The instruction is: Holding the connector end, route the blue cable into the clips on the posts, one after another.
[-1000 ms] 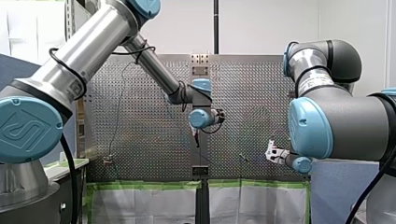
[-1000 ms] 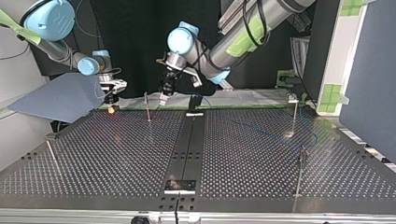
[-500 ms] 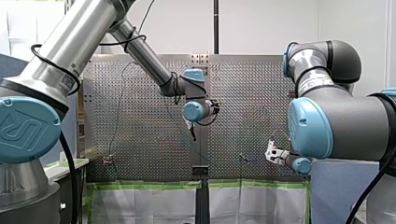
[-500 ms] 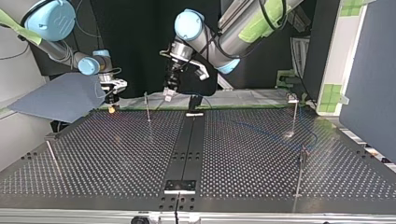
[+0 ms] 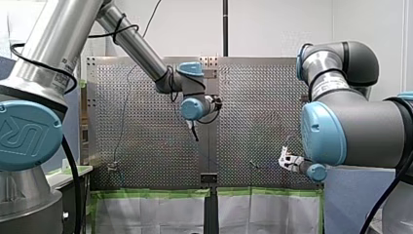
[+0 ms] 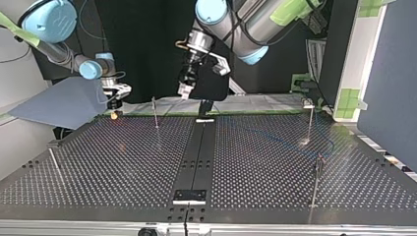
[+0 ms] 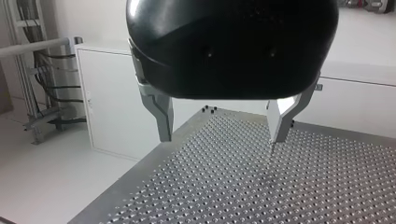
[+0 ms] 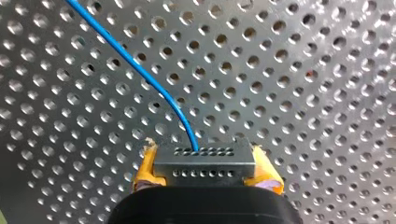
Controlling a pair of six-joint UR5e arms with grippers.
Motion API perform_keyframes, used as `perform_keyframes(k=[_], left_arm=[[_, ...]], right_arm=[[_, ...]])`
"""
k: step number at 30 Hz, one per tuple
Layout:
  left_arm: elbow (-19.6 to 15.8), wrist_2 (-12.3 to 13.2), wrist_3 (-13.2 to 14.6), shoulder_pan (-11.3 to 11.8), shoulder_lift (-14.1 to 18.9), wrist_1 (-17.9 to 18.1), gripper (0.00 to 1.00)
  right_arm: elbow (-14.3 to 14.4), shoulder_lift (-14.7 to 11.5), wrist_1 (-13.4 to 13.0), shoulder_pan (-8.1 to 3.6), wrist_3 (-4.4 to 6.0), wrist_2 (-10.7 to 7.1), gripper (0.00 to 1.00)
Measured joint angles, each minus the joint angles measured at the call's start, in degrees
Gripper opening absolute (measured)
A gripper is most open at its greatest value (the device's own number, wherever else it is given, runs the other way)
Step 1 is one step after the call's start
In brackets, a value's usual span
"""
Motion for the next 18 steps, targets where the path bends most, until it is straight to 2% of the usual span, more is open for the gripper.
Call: perform_keyframes(k=[12,18], left_arm=[[-5.58,-1.66,-0.46,-0.50,5.57,0.78,1.00],[-8.67,-1.93,-1.27,-0.56,6.22,2.29,1.00]], right_arm=[[0.12,-5.35,5.04,-0.55,-0.95,0.04,0.00],[1.49,-8.40,5.56,-0.68,-1.20,0.01,0.00]])
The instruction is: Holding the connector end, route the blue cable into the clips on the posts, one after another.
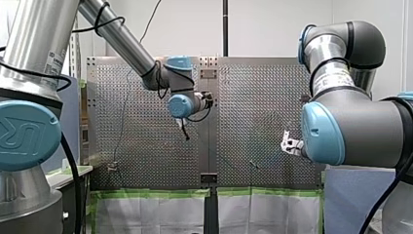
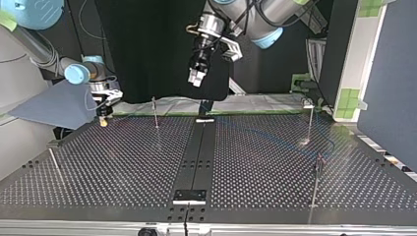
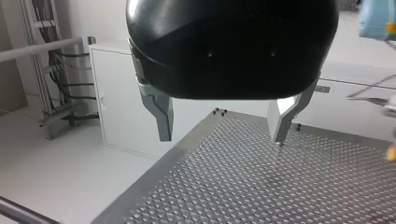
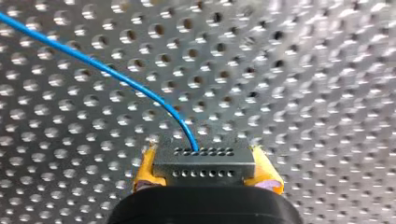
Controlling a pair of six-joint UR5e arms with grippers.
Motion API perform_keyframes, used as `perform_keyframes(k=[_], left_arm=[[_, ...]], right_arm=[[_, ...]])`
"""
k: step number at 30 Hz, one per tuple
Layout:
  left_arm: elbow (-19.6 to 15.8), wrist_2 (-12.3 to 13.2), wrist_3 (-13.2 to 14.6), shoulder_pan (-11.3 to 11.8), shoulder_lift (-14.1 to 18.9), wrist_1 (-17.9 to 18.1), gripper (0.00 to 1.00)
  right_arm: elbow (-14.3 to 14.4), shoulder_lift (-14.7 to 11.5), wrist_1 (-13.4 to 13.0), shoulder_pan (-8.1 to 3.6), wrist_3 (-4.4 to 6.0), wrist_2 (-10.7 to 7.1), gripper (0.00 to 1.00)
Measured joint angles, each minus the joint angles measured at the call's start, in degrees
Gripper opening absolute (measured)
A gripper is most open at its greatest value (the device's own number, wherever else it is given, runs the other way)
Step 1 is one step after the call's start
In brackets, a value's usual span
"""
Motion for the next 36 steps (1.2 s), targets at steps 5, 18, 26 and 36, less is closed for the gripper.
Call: perform_keyframes(k=[5,18,26,36], left_arm=[[-2.58,0.42,-0.53,-0.02,-1.98,2.42,1.00],[-8.36,0.12,-1.18,-0.44,-7.70,8.19,1.00],[-8.83,0.06,-1.27,-0.45,-8.16,8.65,1.00],[-8.85,0.06,-1.27,-0.45,-8.18,8.66,1.00]], right_arm=[[1.30,-2.65,-0.13,-0.04,-0.04,-0.14,0.00],[1.77,-4.09,-0.04,0.14,0.09,-0.59,0.00],[1.77,-4.07,0.03,0.22,0.12,-0.61,0.00],[1.77,-4.07,0.03,0.23,0.13,-0.62,0.00]])
